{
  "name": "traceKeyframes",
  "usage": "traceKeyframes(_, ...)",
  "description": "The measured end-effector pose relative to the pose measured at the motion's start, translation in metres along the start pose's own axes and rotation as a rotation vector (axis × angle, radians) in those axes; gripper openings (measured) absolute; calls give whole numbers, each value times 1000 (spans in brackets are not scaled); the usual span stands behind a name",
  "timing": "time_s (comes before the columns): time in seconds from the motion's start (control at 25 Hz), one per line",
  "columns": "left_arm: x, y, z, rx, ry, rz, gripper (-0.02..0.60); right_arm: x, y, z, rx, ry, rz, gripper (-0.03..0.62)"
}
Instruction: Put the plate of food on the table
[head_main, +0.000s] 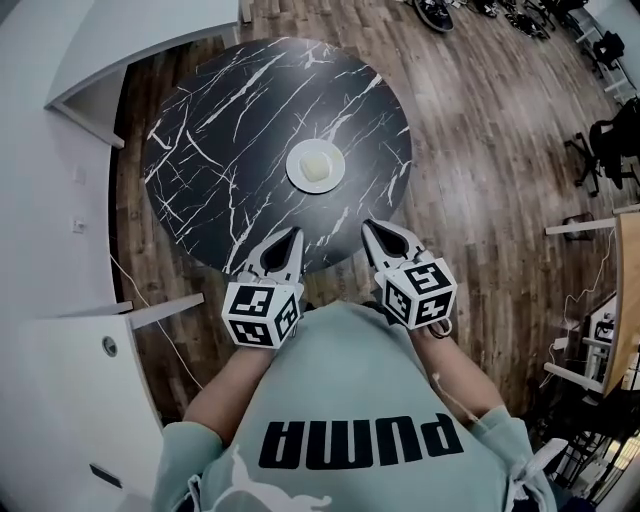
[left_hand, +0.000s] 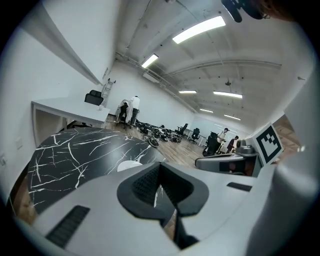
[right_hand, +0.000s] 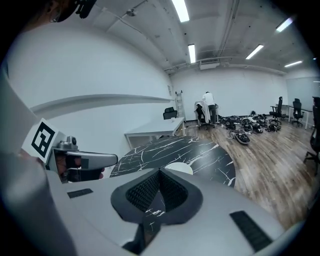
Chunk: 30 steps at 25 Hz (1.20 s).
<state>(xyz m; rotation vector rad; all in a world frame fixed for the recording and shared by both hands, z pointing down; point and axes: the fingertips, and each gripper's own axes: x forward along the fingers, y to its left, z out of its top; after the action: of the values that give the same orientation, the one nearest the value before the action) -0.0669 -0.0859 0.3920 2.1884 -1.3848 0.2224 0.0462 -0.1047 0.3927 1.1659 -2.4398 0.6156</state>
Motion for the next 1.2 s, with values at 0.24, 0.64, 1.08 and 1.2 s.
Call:
traceKeyframes(0.24,5,-63,-18,32,1,42,7,-52,-25,-20,-36,-18,44,11)
traceKeyframes(0.64,-21,-163,-43,48,-102,230,6,-138,-51,-35,-146,-76,209,9)
traceKeyframes(1.08,-91,-234,-78,79,-156,426,7,-207,-37,-54,-203,-122,347,9)
traceKeyframes(1.2,-107,-244,-80,85,-162,438,7,-222,-32,-54,-182,-144,346,11)
